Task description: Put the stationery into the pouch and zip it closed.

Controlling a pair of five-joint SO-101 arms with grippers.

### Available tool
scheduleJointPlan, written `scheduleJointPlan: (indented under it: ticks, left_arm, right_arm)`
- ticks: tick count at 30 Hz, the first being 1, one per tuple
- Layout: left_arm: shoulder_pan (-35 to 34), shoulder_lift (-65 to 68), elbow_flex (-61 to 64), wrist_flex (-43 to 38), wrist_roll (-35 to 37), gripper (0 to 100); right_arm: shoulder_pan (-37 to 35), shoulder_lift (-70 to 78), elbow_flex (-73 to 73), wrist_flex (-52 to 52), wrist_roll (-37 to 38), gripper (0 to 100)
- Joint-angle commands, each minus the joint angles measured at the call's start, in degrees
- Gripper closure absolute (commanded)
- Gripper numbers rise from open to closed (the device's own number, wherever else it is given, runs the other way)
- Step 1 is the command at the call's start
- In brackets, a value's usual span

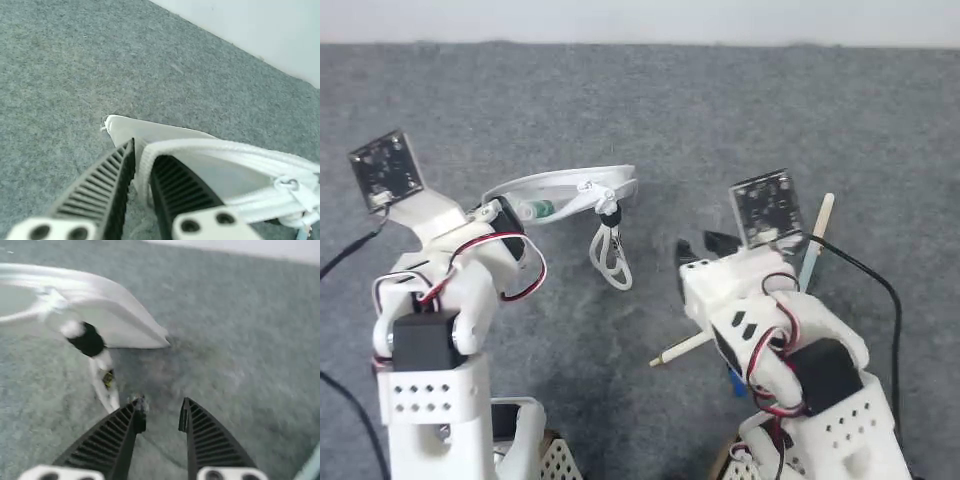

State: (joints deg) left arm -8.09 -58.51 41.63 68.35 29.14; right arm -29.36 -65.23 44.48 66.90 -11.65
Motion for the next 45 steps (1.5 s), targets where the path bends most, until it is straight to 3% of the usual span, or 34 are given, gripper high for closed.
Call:
scheduleJointPlan:
  ticks: [1, 12, 20, 25, 33, 45]
  left_arm:
    - [-0.3, -0.1, -0.4, -2.0, 0.8, 99]
    - [-0.4, -0.1, -0.3, -2.0, 0.8, 99]
    - [-0.4, -0.1, -0.3, -2.0, 0.8, 99]
    - [-0.4, -0.1, -0.2, -2.0, 0.8, 99]
    - [-0.4, -0.1, -0.2, -2.0, 0.8, 99]
    - [-0.4, -0.1, -0.2, -1.8, 0.8, 99]
  right_arm:
    - [4.1, -2.1, -2.6, 3.4, -3.1, 89.4]
    - [14.2, -1.2, 4.7, -0.1, -4.7, 89.7]
    - [22.0, 12.2, 4.4, -4.4, -4.5, 89.3]
    - [26.7, 18.5, 4.4, -8.8, 0.8, 89.3]
    - [31.0, 27.2, 4.0, -14.6, 1.0, 89.3]
    - [35.6, 47.3, -6.2, -14.4, 1.0, 89.3]
